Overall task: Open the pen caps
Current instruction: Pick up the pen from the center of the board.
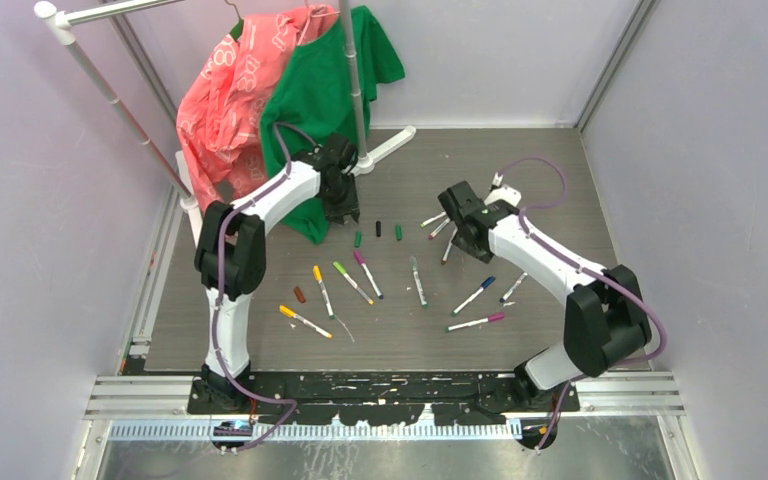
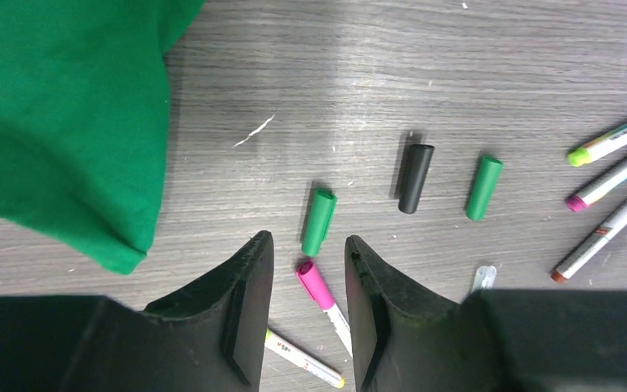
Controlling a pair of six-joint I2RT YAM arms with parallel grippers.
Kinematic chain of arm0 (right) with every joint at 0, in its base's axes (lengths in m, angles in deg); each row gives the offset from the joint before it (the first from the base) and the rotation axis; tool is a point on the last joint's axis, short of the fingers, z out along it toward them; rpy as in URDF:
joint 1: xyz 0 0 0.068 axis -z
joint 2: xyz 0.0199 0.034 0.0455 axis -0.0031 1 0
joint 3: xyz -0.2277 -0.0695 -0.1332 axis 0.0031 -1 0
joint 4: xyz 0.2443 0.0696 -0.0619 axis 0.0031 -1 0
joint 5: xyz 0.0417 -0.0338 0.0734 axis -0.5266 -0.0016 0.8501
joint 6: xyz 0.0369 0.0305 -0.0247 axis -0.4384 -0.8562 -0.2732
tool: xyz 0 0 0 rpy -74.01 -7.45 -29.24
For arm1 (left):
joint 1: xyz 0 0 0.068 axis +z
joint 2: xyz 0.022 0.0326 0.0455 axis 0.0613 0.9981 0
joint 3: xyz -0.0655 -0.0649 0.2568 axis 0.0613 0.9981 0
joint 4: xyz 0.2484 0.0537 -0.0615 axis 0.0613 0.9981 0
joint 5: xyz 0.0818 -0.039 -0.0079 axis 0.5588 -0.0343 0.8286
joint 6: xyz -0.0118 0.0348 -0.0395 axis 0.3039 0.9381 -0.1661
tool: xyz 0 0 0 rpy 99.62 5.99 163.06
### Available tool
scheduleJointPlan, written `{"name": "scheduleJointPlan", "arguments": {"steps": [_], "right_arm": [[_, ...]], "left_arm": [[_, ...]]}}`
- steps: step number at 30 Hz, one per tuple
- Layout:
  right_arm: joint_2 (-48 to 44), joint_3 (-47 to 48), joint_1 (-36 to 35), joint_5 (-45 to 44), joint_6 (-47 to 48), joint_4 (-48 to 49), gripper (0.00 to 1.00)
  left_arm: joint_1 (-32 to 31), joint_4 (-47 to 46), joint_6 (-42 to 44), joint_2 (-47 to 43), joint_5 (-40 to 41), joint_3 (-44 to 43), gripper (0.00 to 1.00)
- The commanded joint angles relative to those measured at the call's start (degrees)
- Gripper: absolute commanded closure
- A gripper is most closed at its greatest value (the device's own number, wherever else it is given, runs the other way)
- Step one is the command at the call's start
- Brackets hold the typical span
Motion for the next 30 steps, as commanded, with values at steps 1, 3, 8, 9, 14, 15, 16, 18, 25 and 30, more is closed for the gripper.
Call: {"name": "scheduleJointPlan", "arguments": {"steps": [1,3,8,9,14,15,16,18,25,30], "right_arm": [[-4.89,-5.31,-3.63,-2.34,-8.03,-5.06,0.5],[-5.98,-7.39,-5.49,-2.65,-10.59,-5.9,0.51],[-6.89,-10.89,-9.52,-2.92,-16.51,-7.22,0.51],[-6.98,-11.48,-10.03,-2.79,-17.32,-7.2,0.51],[-6.66,-13.6,-10.86,-2.36,-19.55,-6.46,0.51],[-6.57,-13.86,-10.99,-2.23,-19.94,-6.34,0.51],[-6.45,-14.13,-11.2,-2.14,-20.38,-6.39,0.51],[-6.47,-14.72,-11.59,-1.93,-21.29,-6.15,0.52],[-4.96,-17.88,-11.93,-0.25,-22.92,-2.48,0.52],[-2.23,-19.28,-11.93,0.85,-23.02,0.72,0.52]], "left_arm": [[0.22,0.11,0.94,-5.65,0.94,0.3,0.62],[0.22,-0.15,1.02,-6.24,0.62,1.1,0.62],[0.23,-0.23,1.52,-7.05,0.49,2.76,0.62],[0.22,-0.47,1.47,-7.38,-0.89,3.25,0.61],[0.22,-1.08,1.83,-8.94,-1.31,5.22,0.62],[0.22,-1.13,1.85,-9.2,-1.44,5.49,0.62],[0.22,-1.09,1.83,-9.48,-1.57,5.79,0.62],[0.22,-1.13,1.76,-10.12,-1.85,6.43,0.62],[0.23,-1.81,1.07,-11.63,-3.13,8.41,0.62],[0.22,-2.15,1.17,-12.38,-3.65,9.38,0.62]]}}
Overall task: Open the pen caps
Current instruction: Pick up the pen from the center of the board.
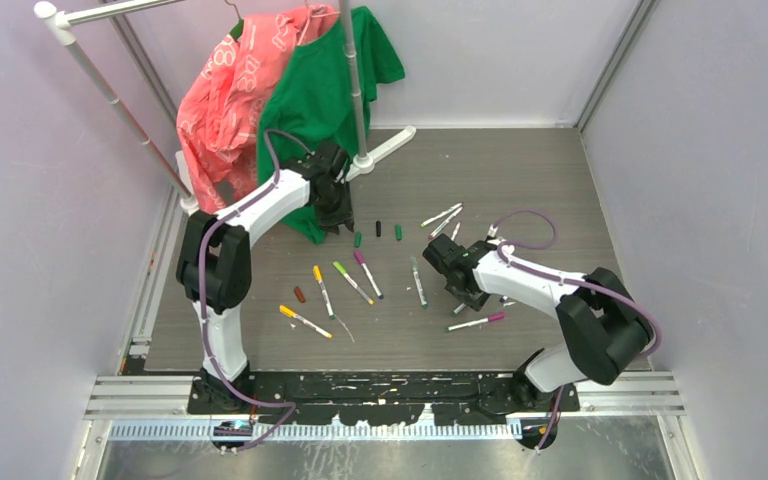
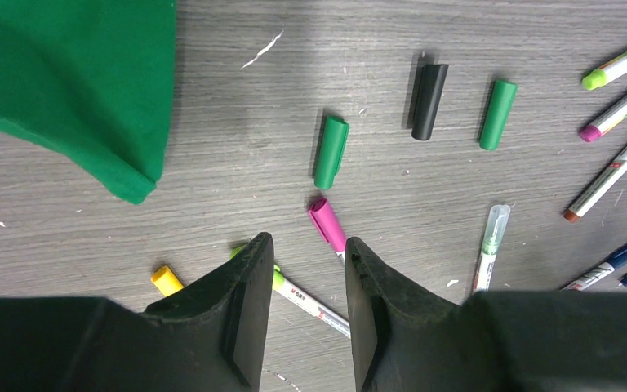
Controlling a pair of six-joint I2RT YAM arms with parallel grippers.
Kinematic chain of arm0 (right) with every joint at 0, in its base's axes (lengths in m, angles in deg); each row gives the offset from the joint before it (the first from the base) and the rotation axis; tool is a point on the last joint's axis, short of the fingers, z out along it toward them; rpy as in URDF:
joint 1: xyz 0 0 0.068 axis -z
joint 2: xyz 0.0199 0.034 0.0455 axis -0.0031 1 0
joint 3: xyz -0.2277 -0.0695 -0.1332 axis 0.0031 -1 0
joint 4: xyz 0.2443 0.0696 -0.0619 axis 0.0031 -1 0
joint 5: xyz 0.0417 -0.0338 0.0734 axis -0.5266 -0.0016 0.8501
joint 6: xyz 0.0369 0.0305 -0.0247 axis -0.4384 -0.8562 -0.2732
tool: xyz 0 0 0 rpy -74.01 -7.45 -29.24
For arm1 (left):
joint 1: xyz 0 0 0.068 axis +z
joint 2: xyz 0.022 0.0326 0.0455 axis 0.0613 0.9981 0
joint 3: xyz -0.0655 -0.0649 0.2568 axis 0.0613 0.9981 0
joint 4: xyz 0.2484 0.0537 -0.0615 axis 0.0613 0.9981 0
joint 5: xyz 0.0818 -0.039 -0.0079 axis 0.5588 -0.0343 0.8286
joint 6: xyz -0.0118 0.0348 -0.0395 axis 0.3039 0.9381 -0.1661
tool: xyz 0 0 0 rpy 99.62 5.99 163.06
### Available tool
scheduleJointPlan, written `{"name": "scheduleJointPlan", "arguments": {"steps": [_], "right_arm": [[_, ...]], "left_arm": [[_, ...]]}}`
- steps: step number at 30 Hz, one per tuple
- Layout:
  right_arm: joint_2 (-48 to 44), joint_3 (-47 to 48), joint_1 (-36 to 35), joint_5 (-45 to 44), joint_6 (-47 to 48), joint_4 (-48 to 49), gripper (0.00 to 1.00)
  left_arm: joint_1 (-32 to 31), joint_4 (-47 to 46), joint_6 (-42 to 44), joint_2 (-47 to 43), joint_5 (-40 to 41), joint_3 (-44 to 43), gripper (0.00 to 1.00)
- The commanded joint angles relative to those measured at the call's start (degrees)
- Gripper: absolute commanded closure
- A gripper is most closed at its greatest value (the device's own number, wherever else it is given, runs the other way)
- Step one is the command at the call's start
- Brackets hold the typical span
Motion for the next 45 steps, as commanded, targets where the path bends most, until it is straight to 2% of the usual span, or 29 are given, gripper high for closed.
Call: {"name": "scheduleJointPlan", "arguments": {"steps": [1,5,9,12,19,24,28,34,40,45], "right_arm": [[2.4,-1.1,-0.29,0.13,-2.13,4.27,0.53],[4.42,-2.23,-0.31,1.03,-2.53,6.43,0.53],[4.63,-4.62,-0.3,2.31,-3.71,8.57,0.58],[4.74,-6.06,-0.29,2.89,-4.53,9.29,0.67],[1.87,-4.54,-2.09,1.55,-2.52,6.29,0.98],[-0.92,5.02,-6.43,-3.36,4.01,-2.32,0.99],[-3.98,12.0,-8.68,-2.47,11.27,-6.1,0.99],[-7.97,15.21,-8.91,9.84,23.15,1.93,0.99],[-6.32,16.51,-8.92,20.71,27.84,8.0,0.99],[-4.11,18.52,-8.85,25.33,30.84,10.4,0.99]], "left_arm": [[0.22,-1.57,0.04,-3.73,-1.33,0.73,0.62],[0.22,-1.76,0.18,-4.41,-1.89,1.17,0.62],[0.22,-1.77,0.28,-4.95,-1.89,1.5,0.62],[0.22,-1.9,0.11,-5.3,-2.1,1.64,0.62],[0.22,-2.91,-0.91,-6.84,-3.96,3.19,0.62],[0.13,-4.09,-2.15,-8.43,-6.55,4.76,0.62],[-0.19,-5.38,-4.34,-9.21,-9.46,5.64,0.62],[-0.79,-8.86,-8.56,-9.63,-16.72,5.91,0.62],[-1.44,-13.18,-13.04,-8.28,-22.26,5.73,0.62],[-2.21,-15.39,-15.88,-6.85,-25.34,5.32,0.62]]}}
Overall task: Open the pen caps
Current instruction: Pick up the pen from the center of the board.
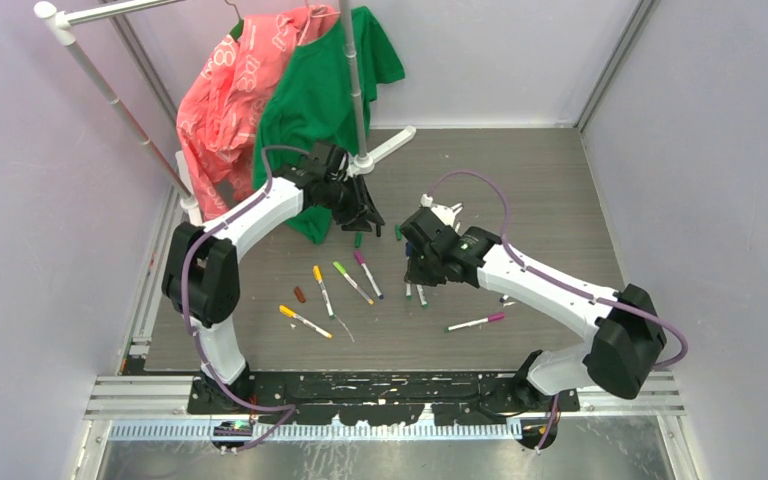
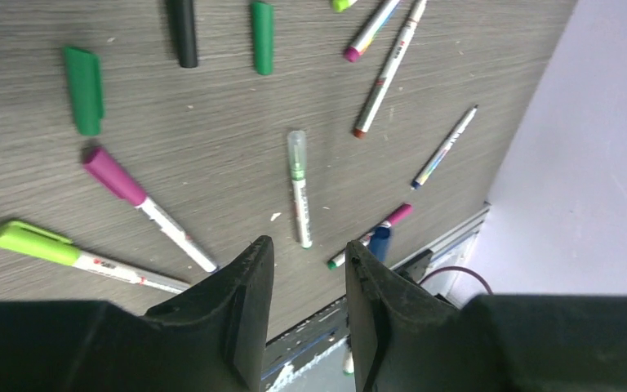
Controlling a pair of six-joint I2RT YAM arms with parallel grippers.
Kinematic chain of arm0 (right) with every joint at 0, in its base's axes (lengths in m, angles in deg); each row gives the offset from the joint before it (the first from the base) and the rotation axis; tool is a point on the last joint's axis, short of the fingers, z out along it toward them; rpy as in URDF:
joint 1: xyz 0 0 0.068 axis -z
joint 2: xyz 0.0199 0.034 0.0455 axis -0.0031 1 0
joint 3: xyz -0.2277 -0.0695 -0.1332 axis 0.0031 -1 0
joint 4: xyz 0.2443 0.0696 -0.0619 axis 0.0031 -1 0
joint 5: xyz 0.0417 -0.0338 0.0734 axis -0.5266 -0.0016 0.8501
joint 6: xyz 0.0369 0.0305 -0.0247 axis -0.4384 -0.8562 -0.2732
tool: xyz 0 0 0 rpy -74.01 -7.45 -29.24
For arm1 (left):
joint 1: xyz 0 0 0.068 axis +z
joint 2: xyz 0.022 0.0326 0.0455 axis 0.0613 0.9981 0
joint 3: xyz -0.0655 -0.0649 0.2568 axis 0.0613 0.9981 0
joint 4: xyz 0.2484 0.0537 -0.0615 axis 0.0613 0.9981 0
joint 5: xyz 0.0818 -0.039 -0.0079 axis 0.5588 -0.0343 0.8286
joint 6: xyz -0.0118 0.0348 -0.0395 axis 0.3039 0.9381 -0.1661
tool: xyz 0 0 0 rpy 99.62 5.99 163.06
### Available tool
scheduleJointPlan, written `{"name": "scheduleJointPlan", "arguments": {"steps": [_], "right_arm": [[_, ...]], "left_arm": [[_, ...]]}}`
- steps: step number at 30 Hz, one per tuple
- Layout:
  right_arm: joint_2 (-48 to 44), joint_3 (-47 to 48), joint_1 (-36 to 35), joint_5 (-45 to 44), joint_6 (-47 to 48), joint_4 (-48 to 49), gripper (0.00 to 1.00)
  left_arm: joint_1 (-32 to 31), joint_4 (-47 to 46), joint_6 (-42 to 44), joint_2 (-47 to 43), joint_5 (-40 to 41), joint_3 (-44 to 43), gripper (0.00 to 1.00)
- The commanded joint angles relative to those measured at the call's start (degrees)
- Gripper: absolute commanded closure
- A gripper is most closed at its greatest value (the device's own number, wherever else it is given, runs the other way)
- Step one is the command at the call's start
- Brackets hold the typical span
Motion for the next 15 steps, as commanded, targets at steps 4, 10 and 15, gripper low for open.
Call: {"name": "scheduleJointPlan", "arguments": {"steps": [4,10,15], "right_arm": [[2.84,5.66,0.22,8.35,5.71,5.71,0.99],[4.94,8.33,0.75,9.84,7.16,5.84,0.99],[6.2,9.72,1.61,10.68,7.68,6.26,0.99]], "left_arm": [[-1.46,-4.96,-4.36,0.92,-6.25,-1.72,0.62],[-2.22,-4.92,-4.7,2.8,-7.72,-2.81,0.62],[-2.47,-4.58,-4.54,3.23,-8.14,-2.49,0.62]]}}
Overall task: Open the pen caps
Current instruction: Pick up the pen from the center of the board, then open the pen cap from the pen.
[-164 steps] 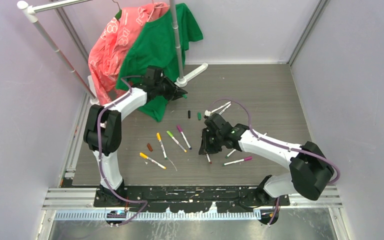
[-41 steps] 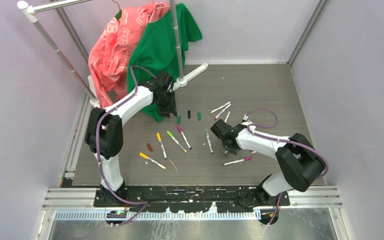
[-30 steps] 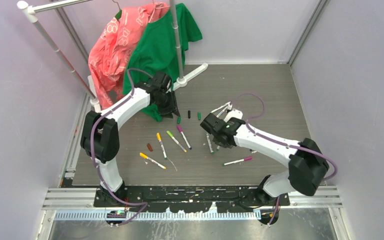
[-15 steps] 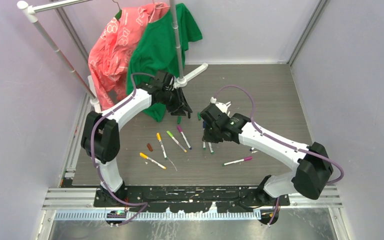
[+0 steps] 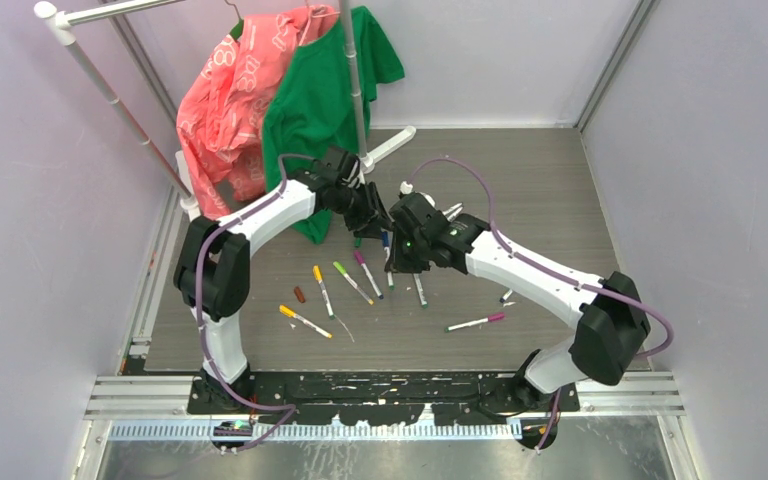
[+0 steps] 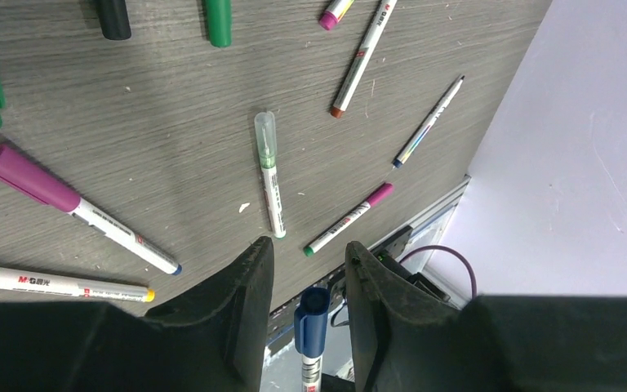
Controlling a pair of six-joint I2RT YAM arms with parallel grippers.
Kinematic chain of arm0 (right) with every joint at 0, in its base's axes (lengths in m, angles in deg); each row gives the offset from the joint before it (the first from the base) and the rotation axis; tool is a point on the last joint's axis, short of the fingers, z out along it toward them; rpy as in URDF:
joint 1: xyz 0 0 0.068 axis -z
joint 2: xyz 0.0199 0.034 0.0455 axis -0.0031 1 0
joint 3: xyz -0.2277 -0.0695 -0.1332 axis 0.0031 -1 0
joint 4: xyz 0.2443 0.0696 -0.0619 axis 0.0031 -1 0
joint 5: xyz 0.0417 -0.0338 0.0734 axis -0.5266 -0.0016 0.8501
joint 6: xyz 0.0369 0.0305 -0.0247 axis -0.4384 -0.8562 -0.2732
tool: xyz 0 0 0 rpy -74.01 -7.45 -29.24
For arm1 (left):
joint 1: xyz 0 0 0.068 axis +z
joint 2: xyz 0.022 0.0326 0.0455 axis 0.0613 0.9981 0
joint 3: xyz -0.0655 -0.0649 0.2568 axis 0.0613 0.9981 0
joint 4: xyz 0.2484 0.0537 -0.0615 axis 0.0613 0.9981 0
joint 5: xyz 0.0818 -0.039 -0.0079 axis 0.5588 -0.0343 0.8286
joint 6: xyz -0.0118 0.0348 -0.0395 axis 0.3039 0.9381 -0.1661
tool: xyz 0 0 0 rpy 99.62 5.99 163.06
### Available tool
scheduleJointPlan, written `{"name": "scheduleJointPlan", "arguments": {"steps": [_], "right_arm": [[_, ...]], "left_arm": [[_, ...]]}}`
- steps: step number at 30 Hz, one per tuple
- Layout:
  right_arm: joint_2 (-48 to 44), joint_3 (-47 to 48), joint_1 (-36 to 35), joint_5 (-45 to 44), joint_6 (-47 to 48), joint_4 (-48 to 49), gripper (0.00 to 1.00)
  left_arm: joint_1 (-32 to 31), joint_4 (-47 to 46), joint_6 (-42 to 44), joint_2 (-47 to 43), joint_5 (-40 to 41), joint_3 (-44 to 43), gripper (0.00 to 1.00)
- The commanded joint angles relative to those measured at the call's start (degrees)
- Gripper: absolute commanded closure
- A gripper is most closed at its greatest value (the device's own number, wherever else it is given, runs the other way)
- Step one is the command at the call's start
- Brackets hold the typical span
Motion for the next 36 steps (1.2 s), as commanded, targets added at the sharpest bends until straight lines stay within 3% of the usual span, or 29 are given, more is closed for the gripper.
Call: {"name": "scheduleJointPlan", "arguments": {"steps": [1,12,19,23,26,28,36], "right_arm": [[0.8,3.3,0.9,1.85,1.75,2.2,0.99],[2.15,2.87,2.88,4.14,1.72,5.11,0.99],[2.57,1.6,3.13,4.88,0.87,7.22,0.99],[2.0,0.52,3.31,4.62,0.48,8.05,0.99],[1.23,-0.25,3.51,4.35,0.32,8.33,0.99],[0.69,-0.42,3.45,4.16,0.31,8.3,0.99],[0.72,-1.2,3.85,5.17,-0.12,9.42,0.67]], "left_arm": [[-0.32,-1.82,-0.27,-0.44,-2.53,-1.86,0.62],[-0.67,-3.38,-1.22,-1.86,-3.98,-0.14,0.64],[-0.67,-4.81,-1.93,-2.48,-4.98,1.31,0.71],[-0.63,-5.65,-2.22,-3.03,-5.24,2.06,0.79],[-0.64,-6.85,-2.6,-3.52,-5.65,2.96,0.99],[-0.6,-7.78,-2.87,-4.15,-5.27,3.7,1.0],[-0.7,-10.59,-4.79,-5.94,-4.68,4.96,1.0]]}}
